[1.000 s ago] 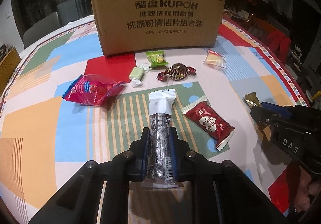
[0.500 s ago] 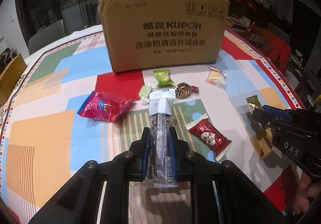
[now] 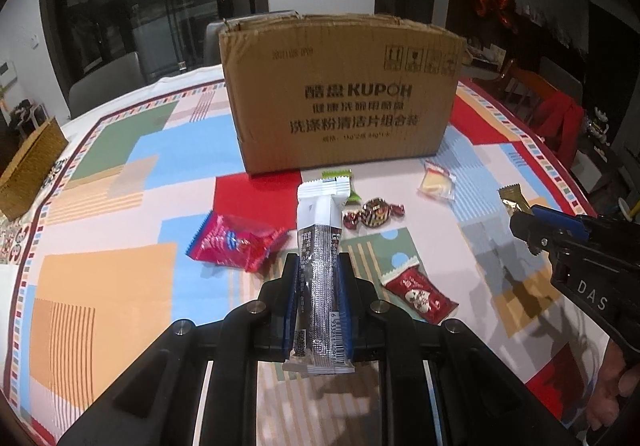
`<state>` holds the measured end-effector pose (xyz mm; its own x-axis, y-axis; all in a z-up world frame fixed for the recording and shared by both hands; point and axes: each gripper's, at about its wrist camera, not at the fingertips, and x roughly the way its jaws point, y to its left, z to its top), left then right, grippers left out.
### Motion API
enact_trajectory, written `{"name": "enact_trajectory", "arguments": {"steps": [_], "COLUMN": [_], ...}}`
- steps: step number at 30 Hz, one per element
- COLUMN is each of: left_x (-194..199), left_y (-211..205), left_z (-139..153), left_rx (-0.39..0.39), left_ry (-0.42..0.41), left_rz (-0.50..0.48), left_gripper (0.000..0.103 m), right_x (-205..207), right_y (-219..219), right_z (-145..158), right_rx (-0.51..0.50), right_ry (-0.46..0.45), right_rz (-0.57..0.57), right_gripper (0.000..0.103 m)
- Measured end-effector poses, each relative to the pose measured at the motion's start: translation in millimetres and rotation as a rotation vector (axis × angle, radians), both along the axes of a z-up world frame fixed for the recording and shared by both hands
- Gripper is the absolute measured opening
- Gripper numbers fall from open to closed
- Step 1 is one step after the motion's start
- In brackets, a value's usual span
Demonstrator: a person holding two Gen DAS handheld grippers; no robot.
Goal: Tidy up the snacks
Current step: 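Lift both held snacks and carry them over the open cardboard box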
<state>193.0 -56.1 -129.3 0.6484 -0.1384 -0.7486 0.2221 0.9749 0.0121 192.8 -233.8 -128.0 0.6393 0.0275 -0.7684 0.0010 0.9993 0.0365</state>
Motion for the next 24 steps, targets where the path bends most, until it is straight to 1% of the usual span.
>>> {"name": "enact_trajectory", "arguments": {"steps": [12,24], "left_x": [8,19], "left_y": [1,5], "left_z": [34,67], "left_rx": [-0.002,-0.012], "left_ry": [-0.051,-0.105], "left_rz": [0.005,0.011], "left_gripper": [0.019,0.019], "right_x": [6,18], "right_y": [1,3], "right_z": [27,62], "right_rx": [0.022,0.033], "right_ry": [-0.050,-0.120], "right_rz": [0.000,0.004], "right_gripper": [0.020,0.020]}}
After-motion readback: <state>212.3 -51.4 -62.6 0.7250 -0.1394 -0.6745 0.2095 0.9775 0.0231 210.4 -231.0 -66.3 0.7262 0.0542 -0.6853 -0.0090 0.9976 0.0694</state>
